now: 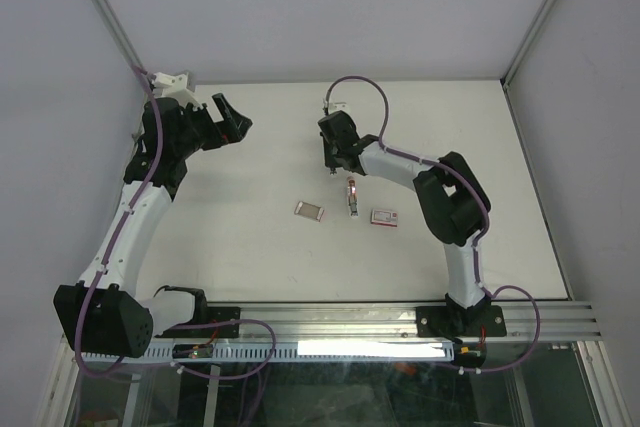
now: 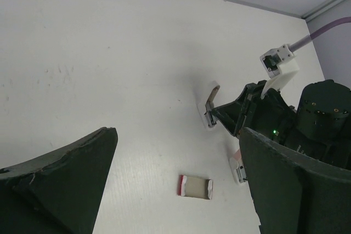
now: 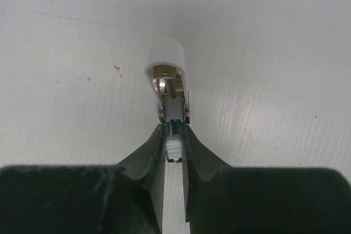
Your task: Load the staples into the stapler
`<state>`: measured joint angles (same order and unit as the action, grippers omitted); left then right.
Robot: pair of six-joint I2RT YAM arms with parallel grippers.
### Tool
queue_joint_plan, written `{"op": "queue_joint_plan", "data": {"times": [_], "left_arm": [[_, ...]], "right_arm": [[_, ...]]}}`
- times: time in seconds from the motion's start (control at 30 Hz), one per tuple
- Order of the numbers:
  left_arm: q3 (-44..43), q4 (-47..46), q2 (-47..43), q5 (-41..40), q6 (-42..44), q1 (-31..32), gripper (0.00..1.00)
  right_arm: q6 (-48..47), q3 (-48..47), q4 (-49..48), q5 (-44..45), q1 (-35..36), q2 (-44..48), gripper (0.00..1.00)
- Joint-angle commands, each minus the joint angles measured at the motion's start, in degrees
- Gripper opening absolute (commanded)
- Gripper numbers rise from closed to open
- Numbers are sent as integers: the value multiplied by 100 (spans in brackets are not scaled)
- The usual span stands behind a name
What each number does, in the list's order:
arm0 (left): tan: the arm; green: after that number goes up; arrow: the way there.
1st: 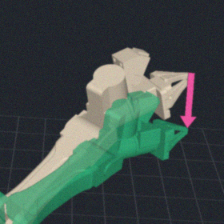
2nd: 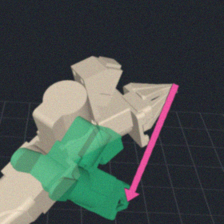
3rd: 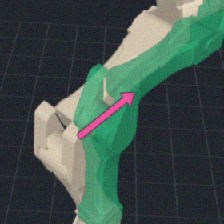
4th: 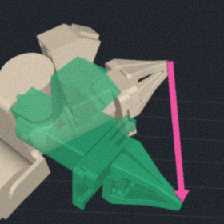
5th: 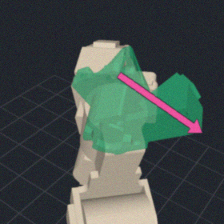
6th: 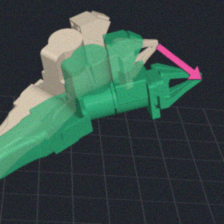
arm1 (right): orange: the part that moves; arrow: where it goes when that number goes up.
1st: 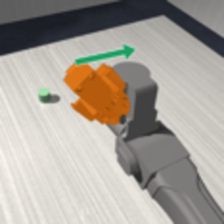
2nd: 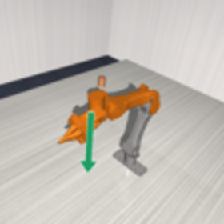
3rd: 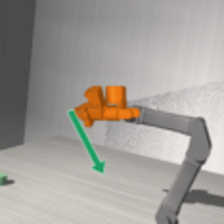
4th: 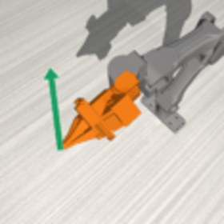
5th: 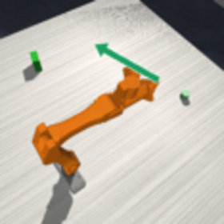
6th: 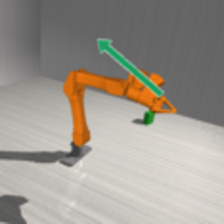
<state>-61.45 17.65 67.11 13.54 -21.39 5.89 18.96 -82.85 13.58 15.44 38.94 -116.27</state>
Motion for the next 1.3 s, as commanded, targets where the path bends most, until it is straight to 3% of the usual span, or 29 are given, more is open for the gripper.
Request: {"op": "queue_joint_plan", "data": {"times": [0.0, 1.27], "left_arm": [[-23, -88, -97, -9, 161, -72, 99], [38, -94, -146, 26, 174, -97, 99]], "right_arm": [[-24, -315, -225, 234, 41, -27, 16], [143, -476, -57, 215, 63, -126, 14]]}}
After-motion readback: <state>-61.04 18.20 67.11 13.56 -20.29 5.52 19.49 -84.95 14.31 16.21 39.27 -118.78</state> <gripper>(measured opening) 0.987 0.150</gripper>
